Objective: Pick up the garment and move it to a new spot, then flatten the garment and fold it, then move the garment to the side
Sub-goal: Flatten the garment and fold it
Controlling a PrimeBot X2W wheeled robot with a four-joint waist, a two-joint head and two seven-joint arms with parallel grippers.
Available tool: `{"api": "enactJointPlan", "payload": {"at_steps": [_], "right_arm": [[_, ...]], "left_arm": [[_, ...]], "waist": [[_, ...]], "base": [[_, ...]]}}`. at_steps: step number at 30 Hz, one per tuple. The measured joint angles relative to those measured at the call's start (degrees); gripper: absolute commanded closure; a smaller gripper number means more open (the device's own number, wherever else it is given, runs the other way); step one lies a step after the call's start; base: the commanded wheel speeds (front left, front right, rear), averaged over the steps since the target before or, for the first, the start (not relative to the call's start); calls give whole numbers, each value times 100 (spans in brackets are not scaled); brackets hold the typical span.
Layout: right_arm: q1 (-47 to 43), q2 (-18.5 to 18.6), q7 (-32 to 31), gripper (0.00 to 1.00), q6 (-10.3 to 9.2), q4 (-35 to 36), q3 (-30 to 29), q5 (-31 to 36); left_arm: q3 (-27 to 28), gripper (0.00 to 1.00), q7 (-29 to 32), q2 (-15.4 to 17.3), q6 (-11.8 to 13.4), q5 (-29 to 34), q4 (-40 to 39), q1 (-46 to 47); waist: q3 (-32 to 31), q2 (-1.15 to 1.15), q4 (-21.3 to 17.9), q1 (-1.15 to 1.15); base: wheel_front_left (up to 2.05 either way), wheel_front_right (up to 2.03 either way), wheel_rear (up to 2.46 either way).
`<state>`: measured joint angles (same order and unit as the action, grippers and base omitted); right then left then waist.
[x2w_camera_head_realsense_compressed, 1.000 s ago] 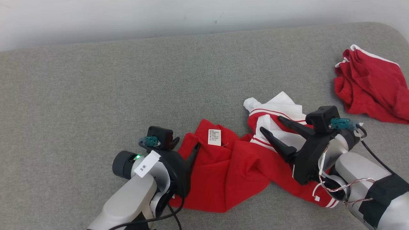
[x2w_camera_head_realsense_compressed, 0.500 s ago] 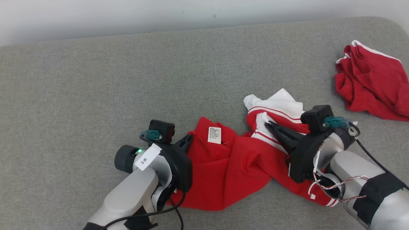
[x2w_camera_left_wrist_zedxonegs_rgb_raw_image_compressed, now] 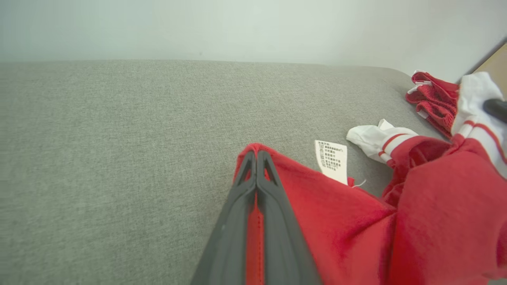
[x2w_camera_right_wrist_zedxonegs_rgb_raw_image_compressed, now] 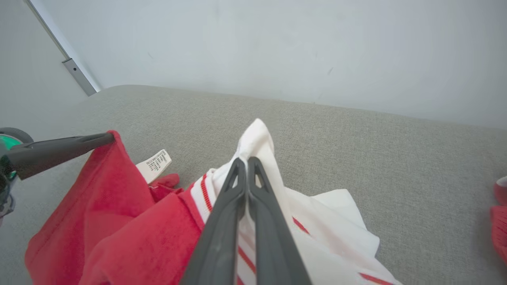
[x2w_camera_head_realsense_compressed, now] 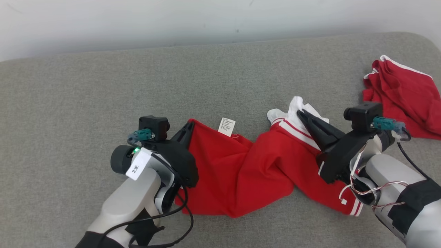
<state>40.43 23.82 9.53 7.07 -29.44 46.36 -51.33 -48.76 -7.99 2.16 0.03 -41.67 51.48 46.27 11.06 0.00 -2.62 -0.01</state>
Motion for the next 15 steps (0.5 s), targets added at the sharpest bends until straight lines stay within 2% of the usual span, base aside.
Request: {"api": "enactJointPlan", "payload": {"at_steps": [3,6,7,11,15], "right_arm": [[27,60,-158,100,0,-19,89,-12],[423,73,-467,100,1,-64,181,-111],[691,85,-609,100,1,-92,196,-140],[2275,136,-884,100,7,-381,-153,-240],[3574,309,-468,100,7,-601,-820,-179]], "left_arm": [[30,100,-21,80,-40,-31,5,1],[345,100,56,264,-283,-393,86,122],[452,100,146,341,-364,-535,107,269],[1015,100,275,768,-363,-727,112,1514],[1481,100,-1,988,-356,-738,-244,2738]], "waist": [[12,0,39,0],[95,0,42,0],[135,0,41,0],[350,1,26,1],[605,0,20,1]], "base": [[0,0,0],[0,0,0],[0,0,0],[0,0,0],[0,0,0]]}}
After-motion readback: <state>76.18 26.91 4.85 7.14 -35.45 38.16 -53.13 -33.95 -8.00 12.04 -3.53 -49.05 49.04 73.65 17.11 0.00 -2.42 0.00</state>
